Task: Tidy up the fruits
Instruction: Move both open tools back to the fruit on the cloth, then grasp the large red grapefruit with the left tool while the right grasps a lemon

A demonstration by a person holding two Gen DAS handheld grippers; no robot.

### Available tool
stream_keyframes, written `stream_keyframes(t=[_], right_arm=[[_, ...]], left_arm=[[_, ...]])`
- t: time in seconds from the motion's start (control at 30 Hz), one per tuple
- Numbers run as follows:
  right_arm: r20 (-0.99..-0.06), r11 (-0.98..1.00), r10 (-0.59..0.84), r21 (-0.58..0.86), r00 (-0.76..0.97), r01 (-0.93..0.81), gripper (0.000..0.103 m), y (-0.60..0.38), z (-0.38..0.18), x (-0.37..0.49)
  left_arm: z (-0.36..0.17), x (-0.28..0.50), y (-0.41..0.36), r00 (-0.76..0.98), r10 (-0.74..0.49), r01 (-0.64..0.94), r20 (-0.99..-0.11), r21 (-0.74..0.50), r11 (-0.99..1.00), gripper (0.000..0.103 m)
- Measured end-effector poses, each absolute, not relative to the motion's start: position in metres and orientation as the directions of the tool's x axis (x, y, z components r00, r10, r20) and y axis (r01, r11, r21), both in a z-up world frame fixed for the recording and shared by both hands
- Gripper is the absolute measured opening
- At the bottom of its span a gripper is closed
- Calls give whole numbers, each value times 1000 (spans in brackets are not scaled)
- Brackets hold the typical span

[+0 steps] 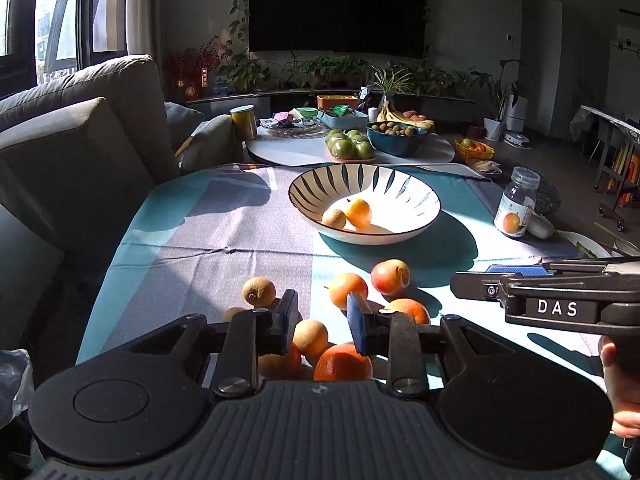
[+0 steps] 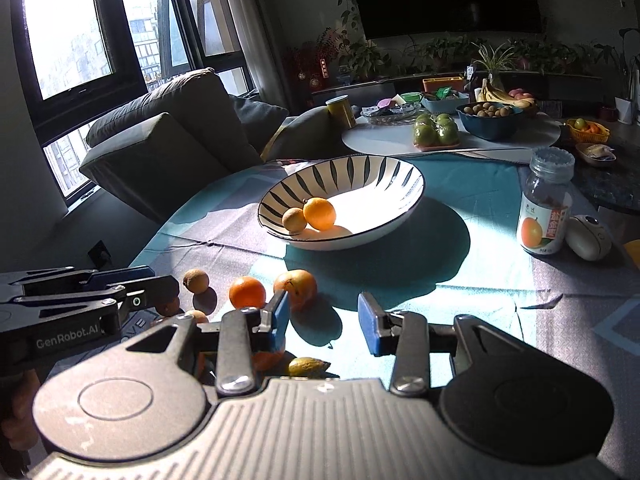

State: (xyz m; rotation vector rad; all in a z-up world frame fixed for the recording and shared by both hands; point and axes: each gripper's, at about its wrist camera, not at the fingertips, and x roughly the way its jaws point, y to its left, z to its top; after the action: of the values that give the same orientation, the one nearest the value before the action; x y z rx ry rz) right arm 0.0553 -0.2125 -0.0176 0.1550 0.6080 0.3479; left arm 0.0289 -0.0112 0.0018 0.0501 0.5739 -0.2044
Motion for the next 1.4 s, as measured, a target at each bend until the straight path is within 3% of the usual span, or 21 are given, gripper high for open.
stream_keyframes(t=[0.43, 0.93, 1.4], right_arm=[[-552, 932, 362, 227, 751, -282, 78, -207, -24, 33], [-614, 941, 336, 179, 714, -289, 78, -197, -43, 32], [-609, 946, 311, 121, 730, -302, 78, -187, -45, 33]], left_arm=[[-19, 11, -22, 789, -160, 228, -593, 42, 973, 37], [-28, 15, -31, 773, -172, 236, -610, 26, 971, 36], [-28, 11, -25, 776, -195, 239, -600, -7, 971, 35]])
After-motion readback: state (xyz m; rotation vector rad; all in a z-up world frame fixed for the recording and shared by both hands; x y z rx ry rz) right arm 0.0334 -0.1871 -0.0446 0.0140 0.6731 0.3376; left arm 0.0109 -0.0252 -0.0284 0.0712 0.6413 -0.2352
